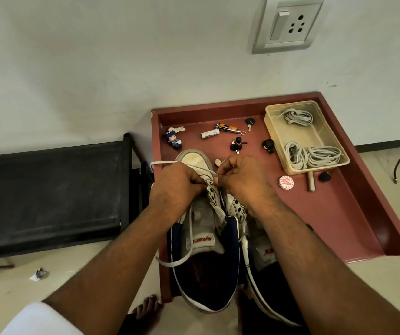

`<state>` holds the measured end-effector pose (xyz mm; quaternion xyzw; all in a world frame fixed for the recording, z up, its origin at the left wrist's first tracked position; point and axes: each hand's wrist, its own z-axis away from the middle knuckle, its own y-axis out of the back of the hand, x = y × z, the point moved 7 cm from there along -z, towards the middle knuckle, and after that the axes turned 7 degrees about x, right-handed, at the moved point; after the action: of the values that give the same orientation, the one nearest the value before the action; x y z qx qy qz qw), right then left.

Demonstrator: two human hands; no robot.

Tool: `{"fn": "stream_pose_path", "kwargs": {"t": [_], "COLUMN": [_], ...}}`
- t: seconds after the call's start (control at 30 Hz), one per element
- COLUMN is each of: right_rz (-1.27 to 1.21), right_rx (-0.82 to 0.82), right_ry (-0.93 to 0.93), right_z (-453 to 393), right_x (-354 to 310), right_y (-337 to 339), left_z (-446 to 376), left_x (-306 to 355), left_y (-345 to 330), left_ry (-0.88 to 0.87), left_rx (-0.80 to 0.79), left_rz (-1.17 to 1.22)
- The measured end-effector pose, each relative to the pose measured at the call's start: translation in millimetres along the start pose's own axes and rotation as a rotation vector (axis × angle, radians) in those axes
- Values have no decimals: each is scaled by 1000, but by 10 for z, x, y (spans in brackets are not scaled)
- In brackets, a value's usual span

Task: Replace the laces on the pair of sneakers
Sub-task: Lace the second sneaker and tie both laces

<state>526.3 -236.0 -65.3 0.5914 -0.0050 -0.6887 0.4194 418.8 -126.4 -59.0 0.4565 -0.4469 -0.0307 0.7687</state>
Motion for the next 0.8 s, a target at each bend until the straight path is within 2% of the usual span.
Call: {"fn": "stream_pose_path", "kwargs": {"t": [0.27,0.47,0.6,0.8], "right_rz": [103,379,705,766], "right_rx": [-100,-245,-85,122], "right_ry": [45,74,188,257], "right_z": [86,630,938,995], "right_x": [-108,-331,-384,-463], "right_y": [1,182,153,98], "left_z": [-25,-60,29,540], "left_x": [-53,27,198,500], "left_y": [-33,11,79,251], "left_ry": [21,5,-27,-177], "left_rx": [-13,-110,-131,-119], "left_rz": [95,-11,-180,-443]}}
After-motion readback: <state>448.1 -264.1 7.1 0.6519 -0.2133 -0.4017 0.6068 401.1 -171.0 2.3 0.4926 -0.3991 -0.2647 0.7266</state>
